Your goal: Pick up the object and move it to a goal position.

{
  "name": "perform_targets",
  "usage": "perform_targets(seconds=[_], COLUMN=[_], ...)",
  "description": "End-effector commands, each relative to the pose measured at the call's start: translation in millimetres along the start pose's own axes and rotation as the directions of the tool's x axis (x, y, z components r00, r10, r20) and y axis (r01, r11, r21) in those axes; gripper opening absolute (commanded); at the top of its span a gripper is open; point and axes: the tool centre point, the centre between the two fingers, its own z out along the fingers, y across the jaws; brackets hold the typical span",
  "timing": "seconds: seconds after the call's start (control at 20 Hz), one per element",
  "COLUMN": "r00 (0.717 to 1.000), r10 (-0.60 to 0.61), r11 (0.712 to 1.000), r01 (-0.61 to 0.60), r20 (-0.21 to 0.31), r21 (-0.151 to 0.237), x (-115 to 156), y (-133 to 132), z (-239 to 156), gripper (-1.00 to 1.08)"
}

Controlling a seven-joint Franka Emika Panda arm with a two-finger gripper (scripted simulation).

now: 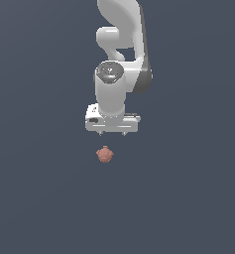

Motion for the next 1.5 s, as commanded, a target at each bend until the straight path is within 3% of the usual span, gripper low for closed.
perform_targets(seconds=[0.0, 0.85, 1.45], r00=[1.000, 0.999, 0.981], r10=[0.000, -0.021, -0.190], r11=[1.000, 1.000, 0.982], r01=[0.000, 0.021, 0.189], r20=[0.000, -0.035, -0.037], r21=[0.000, -0.002, -0.013], x=[0.0, 10.1, 19.6], y=[0.0, 9.3, 16.5], z=[0.0, -16.9, 2.9], gripper=[1.00, 1.00, 1.00])
